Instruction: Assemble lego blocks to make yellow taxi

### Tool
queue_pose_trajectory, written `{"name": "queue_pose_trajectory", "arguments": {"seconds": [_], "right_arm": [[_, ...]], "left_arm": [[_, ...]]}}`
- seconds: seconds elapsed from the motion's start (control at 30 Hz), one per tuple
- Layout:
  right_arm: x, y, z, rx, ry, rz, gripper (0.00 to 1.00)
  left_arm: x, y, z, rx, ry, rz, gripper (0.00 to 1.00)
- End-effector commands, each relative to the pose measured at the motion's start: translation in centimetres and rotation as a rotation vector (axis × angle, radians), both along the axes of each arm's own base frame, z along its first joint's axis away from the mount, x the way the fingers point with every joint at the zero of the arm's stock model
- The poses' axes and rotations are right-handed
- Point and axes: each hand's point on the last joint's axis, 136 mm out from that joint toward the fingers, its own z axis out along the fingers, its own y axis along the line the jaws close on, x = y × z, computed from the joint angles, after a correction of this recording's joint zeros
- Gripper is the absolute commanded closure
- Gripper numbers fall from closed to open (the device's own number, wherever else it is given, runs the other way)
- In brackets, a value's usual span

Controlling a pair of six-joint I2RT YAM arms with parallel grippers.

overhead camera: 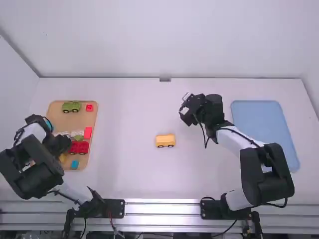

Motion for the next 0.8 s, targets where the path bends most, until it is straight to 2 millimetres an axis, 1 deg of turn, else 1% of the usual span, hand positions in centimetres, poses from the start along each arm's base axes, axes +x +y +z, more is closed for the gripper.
{"name": "queue_pose_trajectory", "arguments": {"seconds": [0.0,0.13,0.37,0.6,0.67,0.77], "right_arm": [[-0.2,-0.1,0.9,0.007,-0.020,0.000,0.01],[-0.3,-0.1,0.6,0.003,-0.010,0.001,0.01],[-0.3,-0.2,0.6,0.003,-0.009,-0.001,0.01],[-0.4,-0.1,0.5,0.002,-0.005,0.000,0.01],[-0.4,-0.2,0.5,0.002,-0.002,-0.001,0.02],[-0.4,-0.1,0.5,0.001,-0.002,0.000,0.01]], "left_arm": [[-0.7,-0.3,-1.0,-0.006,0.025,-0.002,0.35],[-1.1,-0.6,-2.1,-0.002,0.019,0.005,0.38],[-1.0,-0.6,-3.4,0.019,-0.009,0.005,0.38],[-1.1,-0.7,-4.0,0.030,-0.021,0.002,0.41],[-1.2,-0.7,-4.4,0.038,-0.023,0.002,0.45],[-1.0,-0.5,-4.7,0.051,-0.038,0.002,0.45]]}}
